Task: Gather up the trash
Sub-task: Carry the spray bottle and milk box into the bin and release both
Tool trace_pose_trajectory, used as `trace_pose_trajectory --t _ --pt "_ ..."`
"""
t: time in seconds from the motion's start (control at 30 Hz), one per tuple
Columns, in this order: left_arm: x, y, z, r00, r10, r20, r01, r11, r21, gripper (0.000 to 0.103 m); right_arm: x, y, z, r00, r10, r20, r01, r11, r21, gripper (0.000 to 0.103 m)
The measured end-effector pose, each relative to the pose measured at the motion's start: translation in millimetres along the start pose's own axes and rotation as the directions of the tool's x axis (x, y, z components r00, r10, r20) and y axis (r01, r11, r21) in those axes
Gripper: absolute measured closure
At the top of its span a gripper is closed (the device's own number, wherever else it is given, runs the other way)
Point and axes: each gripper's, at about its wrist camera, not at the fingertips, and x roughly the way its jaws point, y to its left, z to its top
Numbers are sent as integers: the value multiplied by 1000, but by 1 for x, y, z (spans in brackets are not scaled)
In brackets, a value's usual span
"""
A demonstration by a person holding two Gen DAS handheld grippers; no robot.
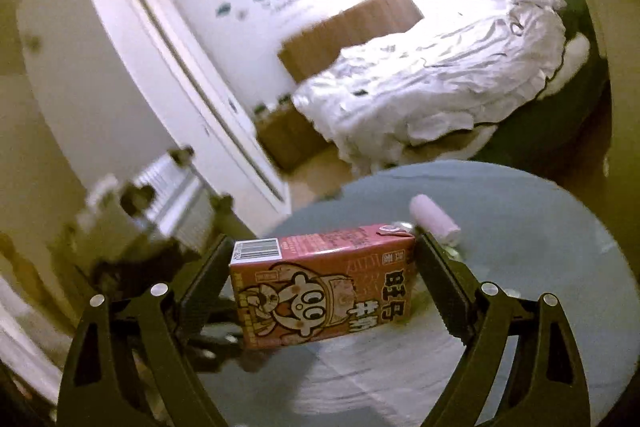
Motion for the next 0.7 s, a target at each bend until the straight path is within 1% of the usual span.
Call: trace_pose_trajectory --t 0.07,0.13,0.2,0.23,0.3,0.33,0.37,0.43,0.47,0.5,0.6,0.7 --pt "-4 -1 -1 1000 0 5 0 1000 -1 71 -10 3 2 998 57 41 -58 998 40 13" --pt "-8 -2 -2 1000 0 11 0 1000 -2 71 -24 7 7 988 116 98 -124 989 75 13" --pt "-12 -2 -1 1000 -1 18 1 1000 1 71 -35 12 11 982 129 141 -141 987 82 13" --pt "-13 -4 0 1000 -2 22 2 1000 4 71 -42 15 13 979 119 166 -134 988 81 13" --pt "-16 -9 2 1000 -9 29 9 1000 16 71 -54 19 15 978 61 198 -78 994 77 13" --pt "-17 -13 5 999 -17 33 16 1000 24 71 -62 20 15 977 -9 214 -8 997 78 13" --pt "-18 -17 8 999 -28 36 27 999 34 71 -70 20 13 972 -63 226 46 996 80 13" --pt "-17 -27 15 998 -51 41 49 997 56 71 -84 18 8 959 -131 252 110 989 97 13" --pt "-16 -34 20 997 -67 43 64 996 70 71 -95 14 5 945 -178 274 150 981 120 13" --pt "-14 -39 24 996 -81 44 77 994 82 71 -101 11 3 938 -202 283 170 976 135 13" --pt "-3 -65 42 990 -136 46 129 984 126 71 -132 -7 -9 898 -291 331 231 950 209 13" --pt "8 -90 56 981 -187 48 177 970 169 71 -159 -29 -21 854 -393 341 306 909 283 13"
